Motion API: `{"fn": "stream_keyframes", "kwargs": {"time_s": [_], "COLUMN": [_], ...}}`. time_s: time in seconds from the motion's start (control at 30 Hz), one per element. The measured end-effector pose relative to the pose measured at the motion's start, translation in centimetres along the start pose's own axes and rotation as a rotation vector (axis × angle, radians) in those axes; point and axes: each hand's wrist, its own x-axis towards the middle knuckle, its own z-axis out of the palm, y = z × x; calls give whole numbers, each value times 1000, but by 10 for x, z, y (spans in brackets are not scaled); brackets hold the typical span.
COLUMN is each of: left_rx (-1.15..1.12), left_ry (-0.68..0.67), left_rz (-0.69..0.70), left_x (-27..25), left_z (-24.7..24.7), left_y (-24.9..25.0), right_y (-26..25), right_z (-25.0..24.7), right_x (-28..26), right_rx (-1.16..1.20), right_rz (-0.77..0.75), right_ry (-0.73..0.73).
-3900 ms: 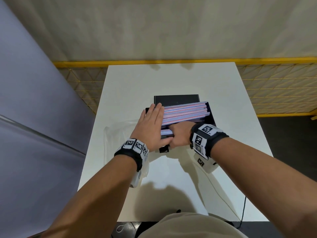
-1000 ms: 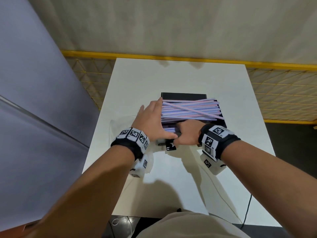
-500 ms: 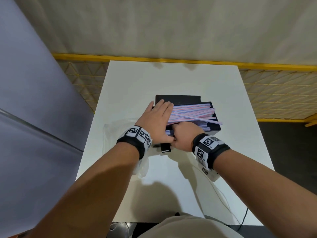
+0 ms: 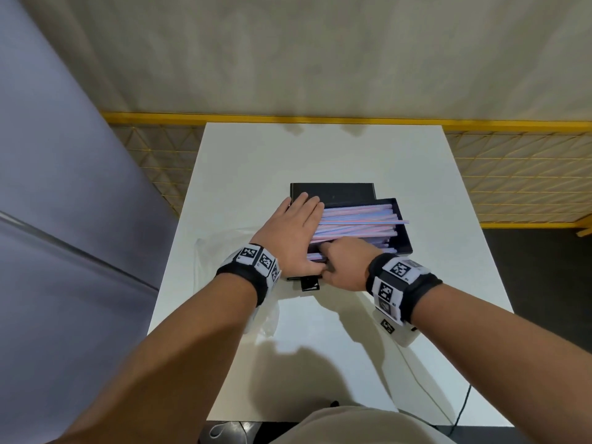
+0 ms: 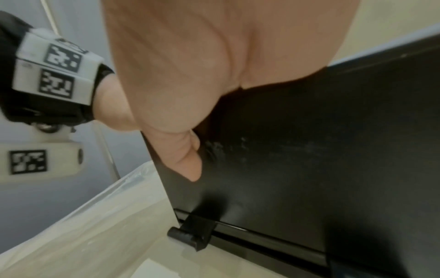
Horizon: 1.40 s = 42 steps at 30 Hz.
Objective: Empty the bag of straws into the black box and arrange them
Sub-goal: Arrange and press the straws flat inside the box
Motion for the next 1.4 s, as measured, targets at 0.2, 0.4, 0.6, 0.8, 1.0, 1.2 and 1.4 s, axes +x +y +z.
{"fn": "stream_keyframes", "kwargs": {"time_s": [0.2, 0.4, 0.6, 0.8, 1.0, 1.2, 1.4], "left_rx": [-43, -144, -535, -497, -492, -514, -425], "left_ry": [21, 152, 263, 244, 244, 170, 162], "left_rz": [47, -61, -299, -302, -259, -207, -141], "left_x": [-3, -12, -39, -39, -52, -79, -117], "left_z": [-4, -5, -1, 7, 15, 13, 25], "left_y": [-1, 3, 15, 15, 25, 39, 47], "right_y": [13, 37, 42, 44, 46, 63, 158], "right_z": [9, 12, 12, 12, 17, -10, -36], "right_x": [-35, -48, -42, -39, -52, -99, -79], "right_rx": [33, 18, 1, 53, 4, 253, 261], "right_rz": [-161, -70, 76, 114, 72, -21, 285], "right_ry": [269, 641, 322, 339, 283, 575, 416]}}
